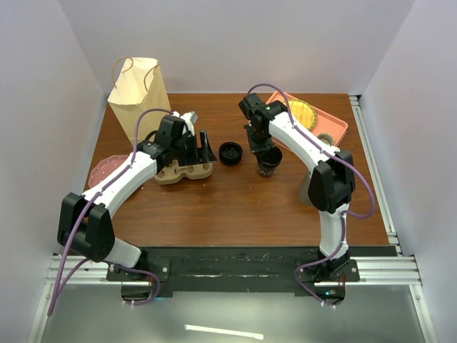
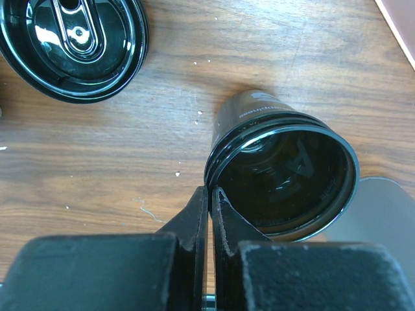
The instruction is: Pack the takeout coffee
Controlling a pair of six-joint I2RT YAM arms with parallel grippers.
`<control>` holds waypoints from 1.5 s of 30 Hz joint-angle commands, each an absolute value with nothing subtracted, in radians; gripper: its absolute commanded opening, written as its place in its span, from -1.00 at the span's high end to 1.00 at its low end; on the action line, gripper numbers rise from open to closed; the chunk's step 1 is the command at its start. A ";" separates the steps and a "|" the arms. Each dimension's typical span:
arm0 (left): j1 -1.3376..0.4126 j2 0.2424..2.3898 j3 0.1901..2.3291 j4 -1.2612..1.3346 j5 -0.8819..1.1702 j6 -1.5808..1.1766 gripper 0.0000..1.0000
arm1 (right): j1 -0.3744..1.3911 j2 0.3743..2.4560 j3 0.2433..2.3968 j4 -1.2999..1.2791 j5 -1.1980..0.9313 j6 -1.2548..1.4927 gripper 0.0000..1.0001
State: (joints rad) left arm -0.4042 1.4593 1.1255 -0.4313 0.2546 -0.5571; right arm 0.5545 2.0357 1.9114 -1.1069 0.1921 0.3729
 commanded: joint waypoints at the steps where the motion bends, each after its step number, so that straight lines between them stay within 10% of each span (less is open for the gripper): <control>1: -0.402 1.459 1.141 -0.403 0.259 -0.555 -0.55 | 0.555 2.025 1.982 -1.135 0.212 0.368 1.00; 28: -0.402 1.342 1.390 -0.581 0.097 -0.571 -0.54 | 0.589 1.968 2.329 -1.373 0.215 0.377 1.00; 45: -0.402 1.146 1.477 -0.854 -0.397 -0.652 -0.57 | 0.972 1.818 1.798 -1.098 0.233 0.532 1.00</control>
State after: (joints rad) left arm -0.4042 1.1862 1.4425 -0.8085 -0.2687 -0.6098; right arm 0.9257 1.8389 1.8927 -1.2125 0.2184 0.4656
